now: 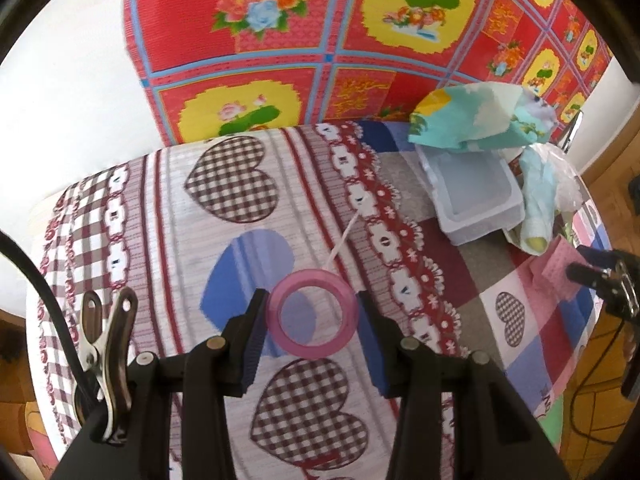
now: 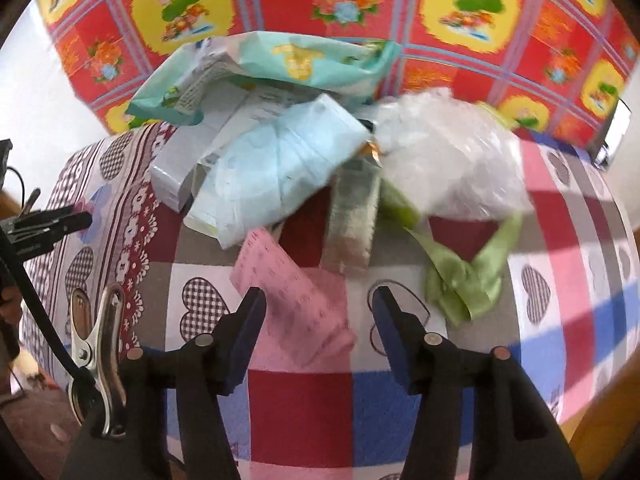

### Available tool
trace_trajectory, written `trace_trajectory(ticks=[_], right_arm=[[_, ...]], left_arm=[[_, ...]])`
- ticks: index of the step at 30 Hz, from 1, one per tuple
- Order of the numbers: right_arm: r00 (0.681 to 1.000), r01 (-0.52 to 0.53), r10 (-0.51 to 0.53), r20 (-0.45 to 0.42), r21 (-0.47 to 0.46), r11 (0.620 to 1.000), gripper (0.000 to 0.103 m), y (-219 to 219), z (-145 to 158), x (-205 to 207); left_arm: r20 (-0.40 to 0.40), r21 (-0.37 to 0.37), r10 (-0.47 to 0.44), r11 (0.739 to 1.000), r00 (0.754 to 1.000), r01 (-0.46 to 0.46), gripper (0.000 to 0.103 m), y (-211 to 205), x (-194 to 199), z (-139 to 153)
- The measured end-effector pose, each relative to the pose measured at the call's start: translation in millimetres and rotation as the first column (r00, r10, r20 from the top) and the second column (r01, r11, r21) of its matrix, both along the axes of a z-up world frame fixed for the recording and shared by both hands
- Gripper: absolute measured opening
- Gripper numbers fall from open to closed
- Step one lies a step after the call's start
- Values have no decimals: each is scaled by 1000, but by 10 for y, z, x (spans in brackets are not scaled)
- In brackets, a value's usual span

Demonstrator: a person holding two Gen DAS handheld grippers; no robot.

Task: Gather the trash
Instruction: 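Grasp the pink paper strip from the pile with the right tool, then carry the pink ring in the left tool while the right tool carries the paper to the bucket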

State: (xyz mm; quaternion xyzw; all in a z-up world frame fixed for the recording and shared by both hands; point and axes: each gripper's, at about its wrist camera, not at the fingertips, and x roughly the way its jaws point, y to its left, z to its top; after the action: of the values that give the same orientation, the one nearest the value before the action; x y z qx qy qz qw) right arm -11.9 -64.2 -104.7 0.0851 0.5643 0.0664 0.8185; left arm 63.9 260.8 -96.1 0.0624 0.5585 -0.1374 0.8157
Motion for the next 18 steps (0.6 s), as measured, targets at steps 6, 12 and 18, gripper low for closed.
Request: trace_trajectory(ticks=[6, 12, 18], right_arm=[[998, -16, 17, -52, 18, 1000, 39, 54, -147, 61], [999, 29, -28, -36, 38, 999, 14, 102, -131, -15], [1000, 17, -17, -7, 30, 999, 13, 338, 14, -190]], left_arm=[[-7, 5, 38, 999, 999, -38, 45, 204, 33, -33], [5, 11, 27, 1000, 1000, -27, 45, 311, 54, 4], [16, 13, 11, 1000, 1000, -11, 45, 327, -3, 81]])
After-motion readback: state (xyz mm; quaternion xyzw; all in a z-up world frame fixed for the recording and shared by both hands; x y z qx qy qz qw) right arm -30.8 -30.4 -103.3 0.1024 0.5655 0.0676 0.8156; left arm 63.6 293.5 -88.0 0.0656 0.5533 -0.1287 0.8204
